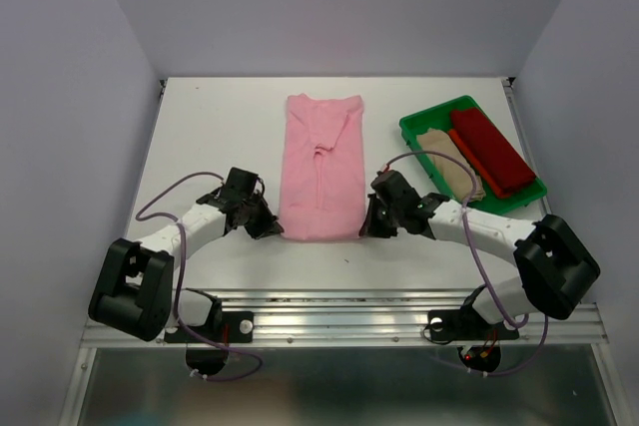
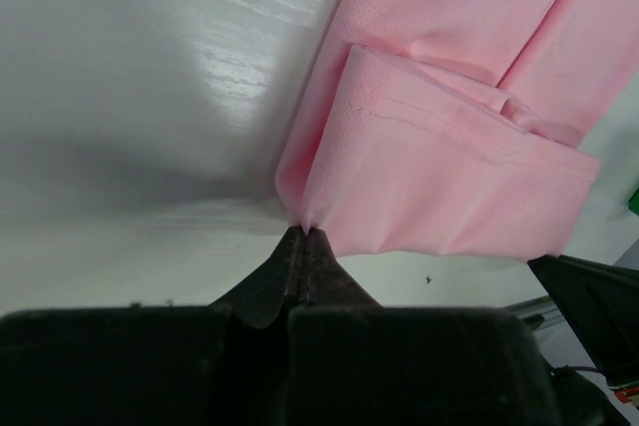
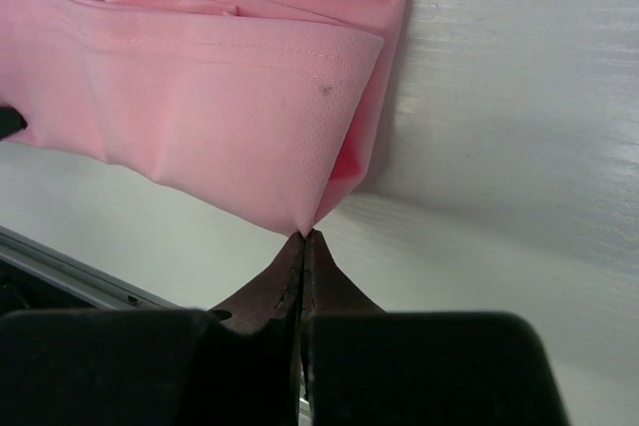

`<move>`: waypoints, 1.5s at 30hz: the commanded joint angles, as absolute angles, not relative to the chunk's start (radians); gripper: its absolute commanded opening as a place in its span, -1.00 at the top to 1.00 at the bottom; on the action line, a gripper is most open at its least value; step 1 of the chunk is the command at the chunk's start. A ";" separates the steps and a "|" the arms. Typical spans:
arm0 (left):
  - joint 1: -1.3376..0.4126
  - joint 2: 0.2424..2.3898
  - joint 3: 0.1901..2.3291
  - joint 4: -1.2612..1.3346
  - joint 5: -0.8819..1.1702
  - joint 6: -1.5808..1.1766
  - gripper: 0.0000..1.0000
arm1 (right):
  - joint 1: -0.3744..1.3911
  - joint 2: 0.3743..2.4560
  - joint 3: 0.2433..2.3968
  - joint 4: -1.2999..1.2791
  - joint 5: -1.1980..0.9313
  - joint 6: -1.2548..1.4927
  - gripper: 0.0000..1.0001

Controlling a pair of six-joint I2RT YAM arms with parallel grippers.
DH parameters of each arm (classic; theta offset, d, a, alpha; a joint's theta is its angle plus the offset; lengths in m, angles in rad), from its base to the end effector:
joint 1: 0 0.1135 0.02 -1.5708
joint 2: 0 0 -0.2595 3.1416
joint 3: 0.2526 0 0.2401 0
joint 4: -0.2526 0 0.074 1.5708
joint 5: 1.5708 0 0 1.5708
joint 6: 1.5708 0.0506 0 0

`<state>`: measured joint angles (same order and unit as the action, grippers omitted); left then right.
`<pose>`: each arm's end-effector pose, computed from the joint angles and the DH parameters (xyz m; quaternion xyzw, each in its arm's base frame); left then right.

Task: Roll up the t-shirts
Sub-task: Roll the T-shirt to the center of the board.

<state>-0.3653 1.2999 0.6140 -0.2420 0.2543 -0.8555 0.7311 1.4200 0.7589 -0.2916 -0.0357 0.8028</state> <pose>0.2217 -0.0984 0.1643 -0.1895 0.9227 -0.2782 0.1878 0.2024 0.1840 0.1732 0.0287 0.9521 0.2233 0.2072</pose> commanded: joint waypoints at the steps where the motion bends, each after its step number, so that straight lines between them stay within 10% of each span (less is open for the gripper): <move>1: -0.368 1.307 0.664 -0.293 0.262 -0.839 1.00 | 0.713 1.428 0.821 -0.327 -0.086 0.759 0.99; 19: -0.365 1.356 0.657 -0.281 0.282 -0.831 1.00 | 0.690 1.488 0.908 -0.430 -0.127 0.561 0.63; 23: -0.365 1.353 0.666 -0.285 0.284 -0.833 1.00 | 0.690 1.471 0.911 -0.436 -0.106 0.535 0.13; 39: -0.365 1.333 0.681 -0.302 0.276 -0.841 1.00 | 0.879 1.499 1.008 -0.373 0.258 0.307 0.20; 45: -0.367 1.339 0.680 -0.296 0.276 -0.841 1.00 | 0.879 1.627 1.132 -0.344 0.226 0.379 0.56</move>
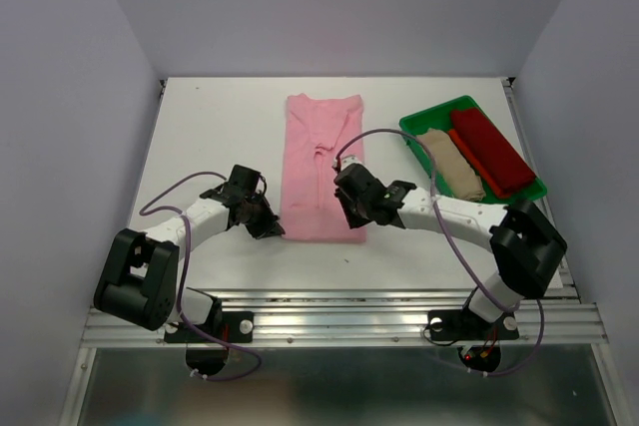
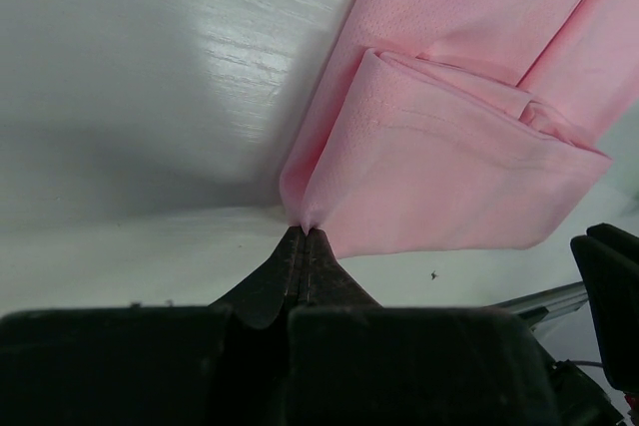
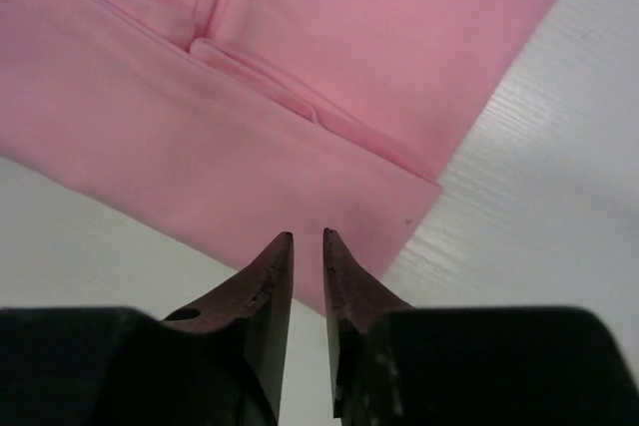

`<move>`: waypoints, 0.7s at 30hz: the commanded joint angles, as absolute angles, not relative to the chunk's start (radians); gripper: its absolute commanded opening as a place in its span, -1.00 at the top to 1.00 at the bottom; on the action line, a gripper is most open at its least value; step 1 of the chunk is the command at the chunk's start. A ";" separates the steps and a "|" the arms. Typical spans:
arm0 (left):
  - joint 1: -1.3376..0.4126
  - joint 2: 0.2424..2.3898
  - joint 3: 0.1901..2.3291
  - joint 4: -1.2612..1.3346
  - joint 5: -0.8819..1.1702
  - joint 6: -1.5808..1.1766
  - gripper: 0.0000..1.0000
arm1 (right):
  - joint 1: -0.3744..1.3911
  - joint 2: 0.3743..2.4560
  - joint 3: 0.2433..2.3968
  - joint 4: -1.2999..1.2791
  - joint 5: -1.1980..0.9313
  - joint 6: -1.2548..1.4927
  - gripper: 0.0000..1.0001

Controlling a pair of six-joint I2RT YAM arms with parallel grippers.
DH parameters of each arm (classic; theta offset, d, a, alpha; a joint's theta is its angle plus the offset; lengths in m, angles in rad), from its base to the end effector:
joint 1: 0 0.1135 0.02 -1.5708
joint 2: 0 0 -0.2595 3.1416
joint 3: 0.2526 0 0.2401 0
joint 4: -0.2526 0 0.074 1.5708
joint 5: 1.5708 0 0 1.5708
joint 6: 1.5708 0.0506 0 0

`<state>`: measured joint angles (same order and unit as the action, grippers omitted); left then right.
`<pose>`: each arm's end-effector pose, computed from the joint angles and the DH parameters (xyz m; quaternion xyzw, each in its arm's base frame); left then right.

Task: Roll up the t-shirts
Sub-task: Roll the T-shirt to the center of the board.

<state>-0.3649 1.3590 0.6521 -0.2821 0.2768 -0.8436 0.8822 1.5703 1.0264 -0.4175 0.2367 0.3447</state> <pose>0.2273 -0.1016 0.1593 -0.1865 0.9312 -0.2702 0.1587 0.2127 0.2398 0.2030 -0.2174 0.9227 0.0794 0.3084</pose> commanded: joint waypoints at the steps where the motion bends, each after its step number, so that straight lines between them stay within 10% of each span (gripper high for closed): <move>1: -0.365 1.338 0.680 -0.296 0.275 -0.842 1.00 | 0.879 1.641 1.144 -0.331 0.192 0.394 0.60; 21: -0.365 1.302 0.695 -0.314 0.278 -0.851 1.00 | 0.879 1.970 1.295 -0.187 0.009 0.588 0.99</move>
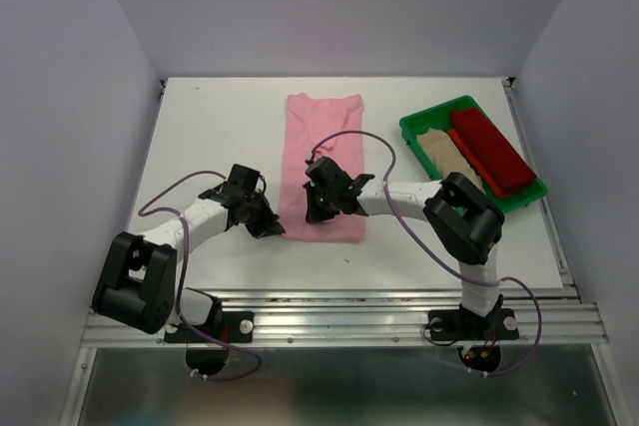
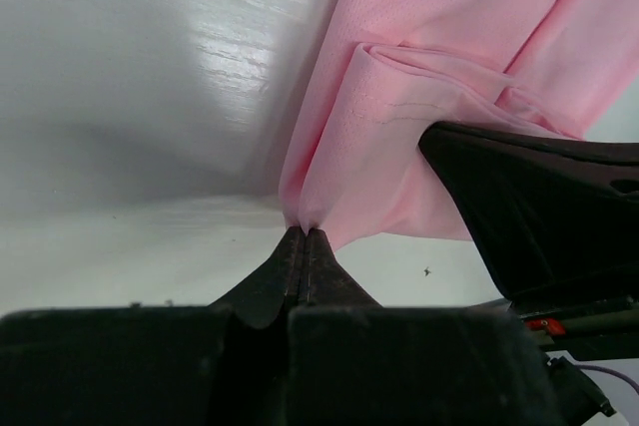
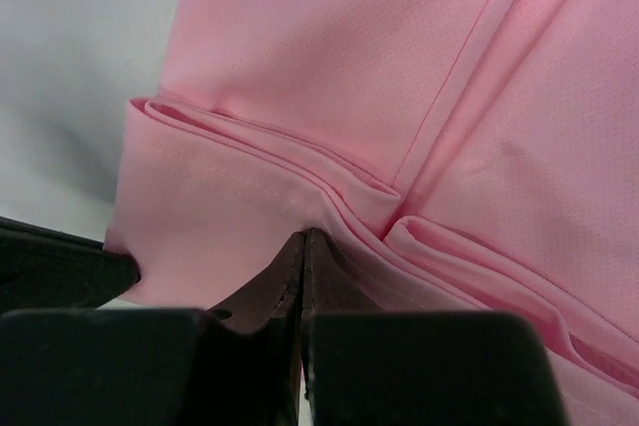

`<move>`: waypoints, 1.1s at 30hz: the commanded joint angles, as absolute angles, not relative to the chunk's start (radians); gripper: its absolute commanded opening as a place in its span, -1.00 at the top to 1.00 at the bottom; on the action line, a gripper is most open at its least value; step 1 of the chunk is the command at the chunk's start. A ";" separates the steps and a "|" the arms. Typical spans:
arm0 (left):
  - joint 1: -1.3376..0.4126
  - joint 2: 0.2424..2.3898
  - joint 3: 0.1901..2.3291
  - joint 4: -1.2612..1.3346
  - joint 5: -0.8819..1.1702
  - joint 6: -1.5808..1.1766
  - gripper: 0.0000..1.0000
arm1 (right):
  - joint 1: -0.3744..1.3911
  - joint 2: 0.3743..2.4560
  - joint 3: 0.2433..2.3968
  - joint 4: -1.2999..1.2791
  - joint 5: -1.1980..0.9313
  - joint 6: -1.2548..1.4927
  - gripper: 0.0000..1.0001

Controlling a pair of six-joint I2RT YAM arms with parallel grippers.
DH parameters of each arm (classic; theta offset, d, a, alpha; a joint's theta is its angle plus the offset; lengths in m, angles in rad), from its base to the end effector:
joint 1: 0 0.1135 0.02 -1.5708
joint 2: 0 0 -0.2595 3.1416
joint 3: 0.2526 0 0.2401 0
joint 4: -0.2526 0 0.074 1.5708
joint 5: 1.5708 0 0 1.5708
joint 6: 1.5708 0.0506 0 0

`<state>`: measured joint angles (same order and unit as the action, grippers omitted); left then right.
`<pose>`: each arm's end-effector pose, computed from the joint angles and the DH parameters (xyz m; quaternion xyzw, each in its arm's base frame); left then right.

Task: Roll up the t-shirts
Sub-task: Roll the T-shirt to the center of the board.

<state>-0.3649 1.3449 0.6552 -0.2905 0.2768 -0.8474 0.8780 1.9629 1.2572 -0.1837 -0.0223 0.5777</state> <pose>0.2265 -0.1013 0.1629 -0.1874 0.9297 -0.2727 0.1617 0.2632 0.3189 0.1514 -0.1447 0.9313 0.2301 0.2425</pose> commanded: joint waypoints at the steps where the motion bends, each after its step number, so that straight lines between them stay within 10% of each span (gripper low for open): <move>1: -0.367 1.302 0.695 -0.313 0.278 -0.851 1.00 | 0.879 1.954 1.295 -0.187 0.008 0.586 0.99; 33: -0.365 1.322 0.680 -0.285 0.281 -0.848 1.00 | 0.879 2.024 1.470 -0.156 -0.086 0.589 0.99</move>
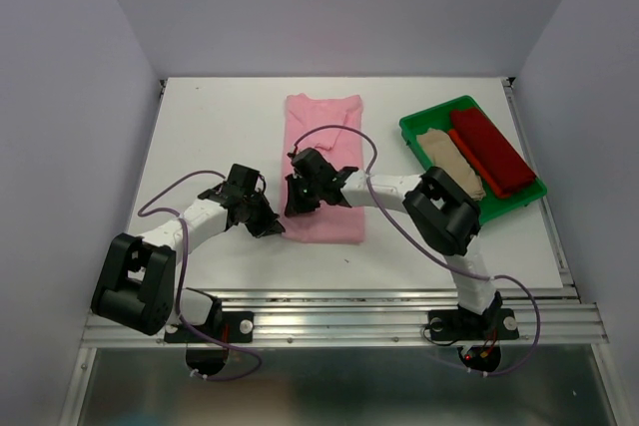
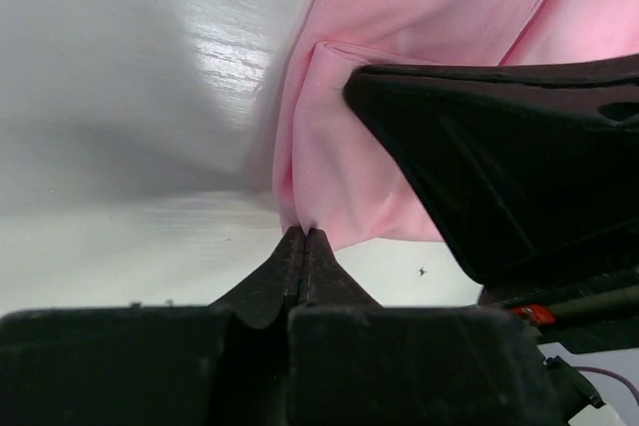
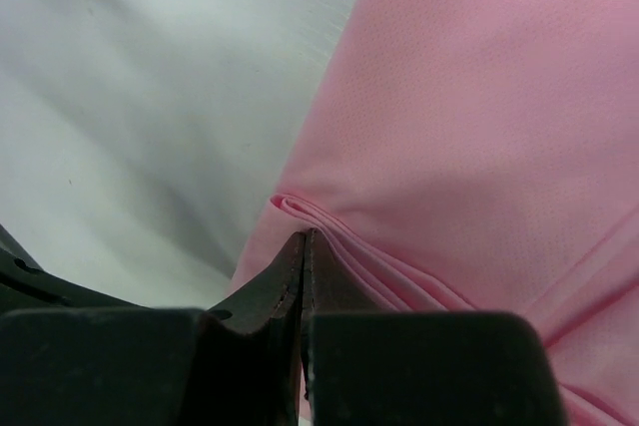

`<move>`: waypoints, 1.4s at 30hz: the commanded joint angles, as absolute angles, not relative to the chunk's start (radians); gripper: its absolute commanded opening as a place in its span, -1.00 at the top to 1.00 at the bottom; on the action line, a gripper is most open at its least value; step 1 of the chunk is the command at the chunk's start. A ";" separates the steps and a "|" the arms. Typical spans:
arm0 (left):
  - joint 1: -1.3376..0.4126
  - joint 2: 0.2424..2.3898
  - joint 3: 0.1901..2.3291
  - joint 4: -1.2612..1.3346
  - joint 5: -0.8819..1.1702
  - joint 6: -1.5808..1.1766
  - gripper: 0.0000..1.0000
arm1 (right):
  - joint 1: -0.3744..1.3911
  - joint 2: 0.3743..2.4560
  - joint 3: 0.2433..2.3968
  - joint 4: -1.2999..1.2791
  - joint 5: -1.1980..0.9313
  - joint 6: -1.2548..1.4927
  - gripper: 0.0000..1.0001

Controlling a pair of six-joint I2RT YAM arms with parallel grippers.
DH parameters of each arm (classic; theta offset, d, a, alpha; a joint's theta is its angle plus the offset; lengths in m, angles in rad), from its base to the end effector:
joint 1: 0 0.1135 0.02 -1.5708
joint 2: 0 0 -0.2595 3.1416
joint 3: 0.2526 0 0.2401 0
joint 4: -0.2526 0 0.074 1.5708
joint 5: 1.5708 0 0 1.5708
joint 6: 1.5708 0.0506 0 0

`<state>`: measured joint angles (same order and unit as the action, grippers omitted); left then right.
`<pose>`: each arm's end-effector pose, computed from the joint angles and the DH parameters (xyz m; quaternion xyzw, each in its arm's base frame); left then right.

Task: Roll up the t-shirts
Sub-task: Roll the T-shirt to the center of the board.

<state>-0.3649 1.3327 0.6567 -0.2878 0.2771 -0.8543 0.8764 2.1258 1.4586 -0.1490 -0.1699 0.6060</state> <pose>0.2264 -0.1013 0.1663 -0.1889 0.9270 -0.2775 0.1672 0.2887 0.3600 0.1471 -0.1558 0.9136 0.3060 0.2175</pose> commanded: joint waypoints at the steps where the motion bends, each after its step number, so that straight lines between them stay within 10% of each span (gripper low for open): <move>1: -0.365 1.322 0.678 -0.284 0.281 -0.848 1.00 | 0.879 1.999 1.457 -0.155 -0.071 0.588 0.99; 42: -0.359 1.318 0.680 -0.284 0.282 -0.839 1.00 | 0.715 1.627 0.979 -0.264 0.144 0.595 0.97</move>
